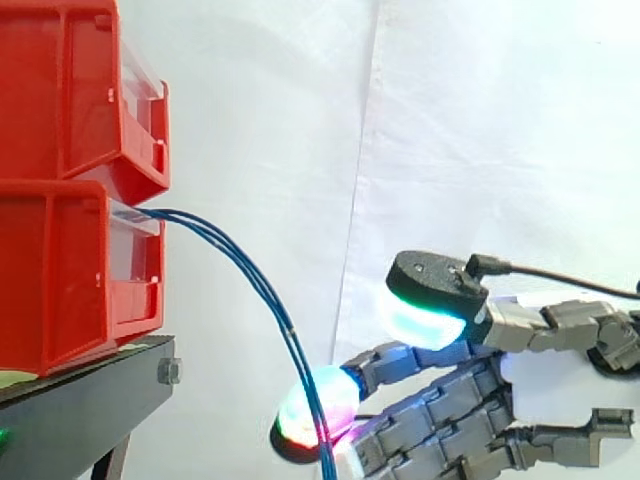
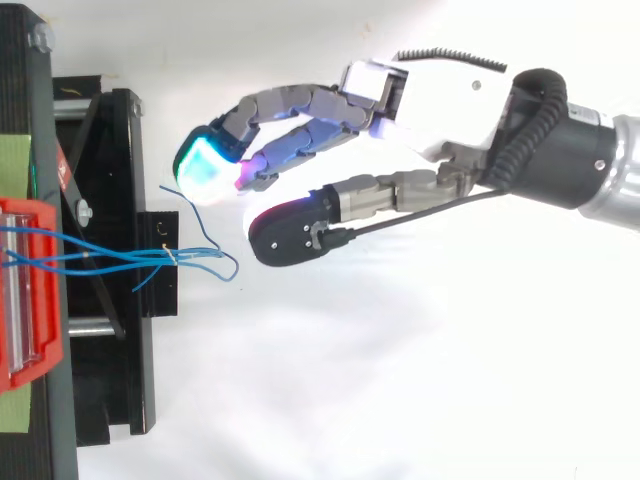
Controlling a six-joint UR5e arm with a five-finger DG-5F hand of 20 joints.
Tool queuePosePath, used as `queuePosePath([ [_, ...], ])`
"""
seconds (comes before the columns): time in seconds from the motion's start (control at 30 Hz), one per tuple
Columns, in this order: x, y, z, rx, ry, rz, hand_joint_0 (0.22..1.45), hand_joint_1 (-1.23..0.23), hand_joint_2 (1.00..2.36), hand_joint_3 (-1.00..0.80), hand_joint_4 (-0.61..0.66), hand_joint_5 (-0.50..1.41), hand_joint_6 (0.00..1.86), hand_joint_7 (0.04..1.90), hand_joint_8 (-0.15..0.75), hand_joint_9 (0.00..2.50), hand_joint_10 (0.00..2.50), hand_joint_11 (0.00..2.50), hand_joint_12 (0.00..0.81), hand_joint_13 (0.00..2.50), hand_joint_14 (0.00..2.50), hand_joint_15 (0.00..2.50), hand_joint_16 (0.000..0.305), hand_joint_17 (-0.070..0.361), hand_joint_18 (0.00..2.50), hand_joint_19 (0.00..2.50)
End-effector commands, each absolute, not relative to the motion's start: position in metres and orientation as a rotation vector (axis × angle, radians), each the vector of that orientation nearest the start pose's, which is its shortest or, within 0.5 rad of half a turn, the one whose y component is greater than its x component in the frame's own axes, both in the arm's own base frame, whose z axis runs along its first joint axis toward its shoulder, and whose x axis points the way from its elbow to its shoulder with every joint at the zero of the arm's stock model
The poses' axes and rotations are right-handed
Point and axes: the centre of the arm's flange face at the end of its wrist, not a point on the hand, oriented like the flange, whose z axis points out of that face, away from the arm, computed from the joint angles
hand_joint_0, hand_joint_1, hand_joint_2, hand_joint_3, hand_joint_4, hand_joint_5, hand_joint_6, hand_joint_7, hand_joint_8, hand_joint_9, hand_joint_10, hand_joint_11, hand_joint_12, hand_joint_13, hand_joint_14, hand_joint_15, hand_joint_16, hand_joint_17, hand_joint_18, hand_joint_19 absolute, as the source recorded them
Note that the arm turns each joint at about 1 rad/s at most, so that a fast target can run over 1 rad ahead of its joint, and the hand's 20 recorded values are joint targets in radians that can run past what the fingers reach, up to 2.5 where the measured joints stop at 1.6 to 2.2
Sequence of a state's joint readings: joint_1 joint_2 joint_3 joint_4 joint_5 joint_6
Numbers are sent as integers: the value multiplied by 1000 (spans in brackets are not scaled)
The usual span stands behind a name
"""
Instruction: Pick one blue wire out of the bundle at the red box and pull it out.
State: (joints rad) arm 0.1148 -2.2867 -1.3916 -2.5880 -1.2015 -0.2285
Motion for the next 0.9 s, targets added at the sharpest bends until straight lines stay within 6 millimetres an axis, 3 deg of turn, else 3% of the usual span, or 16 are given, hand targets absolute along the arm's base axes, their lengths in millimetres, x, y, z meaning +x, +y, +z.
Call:
queuePosePath([
  [0.0, 737, -76, 177, 1146, 1135, 865, 537, -558, 1001, -477, 386, -148, 502, 833, 305, 678, 5, 160, 396, 705, 10, 295, 49, 111, 571, 312],
  [0.03, 741, -75, 171, 1145, 1134, 866, 538, -558, 1001, -478, 385, -148, 502, 830, 305, 679, 3, 162, 395, 705, 9, 295, 49, 111, 571, 305],
  [0.27, 759, -67, 178, 1123, 1122, 880, 540, -558, 1002, -477, 387, -147, 502, 835, 304, 683, 3, 164, 395, 706, 10, 296, 49, 111, 571, 305],
  [0.6, 759, -66, 179, 1117, 1131, 876, 543, -558, 1002, -477, 390, -146, 502, 842, 305, 682, 3, 169, 394, 707, 9, 293, 49, 111, 572, 305],
  [0.87, 759, -67, 179, 1118, 1130, 875, 549, -560, 1002, -471, 395, -127, 502, 956, 302, 676, 3, 159, 391, 705, 10, 298, 49, 109, 567, 308],
])
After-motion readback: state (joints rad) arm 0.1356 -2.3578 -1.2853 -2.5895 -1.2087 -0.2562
